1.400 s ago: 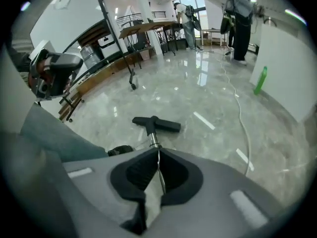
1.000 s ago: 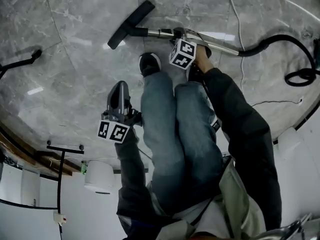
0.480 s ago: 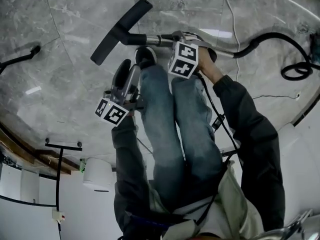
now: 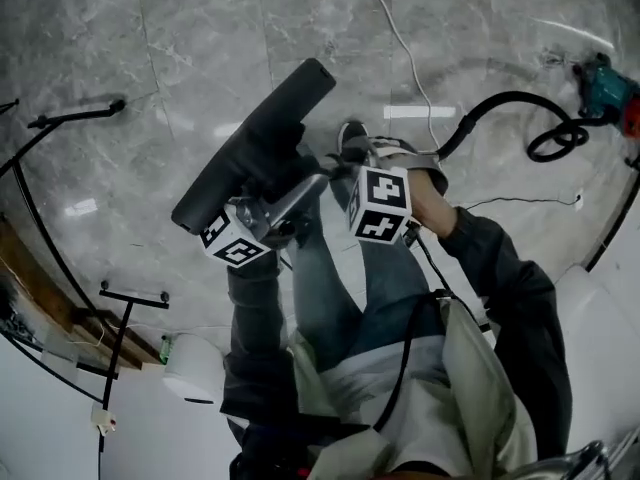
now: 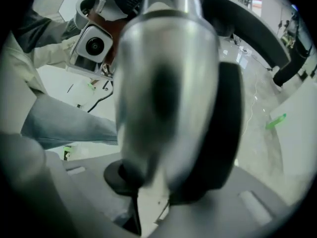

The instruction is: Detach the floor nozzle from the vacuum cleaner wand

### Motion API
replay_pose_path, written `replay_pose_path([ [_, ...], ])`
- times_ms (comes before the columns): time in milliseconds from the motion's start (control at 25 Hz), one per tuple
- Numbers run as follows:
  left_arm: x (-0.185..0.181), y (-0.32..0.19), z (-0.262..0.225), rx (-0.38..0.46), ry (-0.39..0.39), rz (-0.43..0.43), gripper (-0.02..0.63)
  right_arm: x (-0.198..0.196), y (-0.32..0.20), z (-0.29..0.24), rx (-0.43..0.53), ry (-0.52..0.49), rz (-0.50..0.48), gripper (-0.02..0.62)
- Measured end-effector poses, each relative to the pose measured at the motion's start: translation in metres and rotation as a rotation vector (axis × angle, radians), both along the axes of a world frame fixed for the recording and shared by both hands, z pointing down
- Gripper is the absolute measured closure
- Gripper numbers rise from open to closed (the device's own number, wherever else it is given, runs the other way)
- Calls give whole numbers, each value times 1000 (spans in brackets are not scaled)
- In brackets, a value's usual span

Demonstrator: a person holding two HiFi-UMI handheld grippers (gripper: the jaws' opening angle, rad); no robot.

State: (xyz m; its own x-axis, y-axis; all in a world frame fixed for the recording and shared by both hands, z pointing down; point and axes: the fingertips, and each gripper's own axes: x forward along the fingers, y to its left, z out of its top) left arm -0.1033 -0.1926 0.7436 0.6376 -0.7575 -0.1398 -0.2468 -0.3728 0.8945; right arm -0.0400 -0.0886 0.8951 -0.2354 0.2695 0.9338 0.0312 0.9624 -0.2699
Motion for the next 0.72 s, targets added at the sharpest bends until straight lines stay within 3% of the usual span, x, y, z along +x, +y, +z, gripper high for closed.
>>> replay_pose_path([
  [80, 17, -1, -41, -29, 75, 43, 279, 3, 4, -43, -21, -9, -17, 476],
  [120, 24, -1, -62, -15, 67, 61, 284, 4, 7, -64, -36, -17, -26, 476],
  [160, 29, 1, -84, 33, 24, 70, 299, 5, 11, -85, -52, -31, -36, 476],
  [240, 34, 10, -138, 181, -84, 53, 439, 10, 25, -129, -101, -78, -68, 476],
  [280, 38, 15, -166, 249, -109, 38, 460, 13, 34, -153, -140, -107, -90, 474],
  [440, 51, 33, -259, 388, -73, 76, 474, 14, 59, -237, -223, -214, -125, 468],
  [560, 51, 49, -318, 460, -130, 96, 488, -2, 59, -288, -102, -306, -18, 466],
  [720, 45, 76, -404, 558, -228, 49, 492, -38, 41, -357, 227, -559, 338, 468],
])
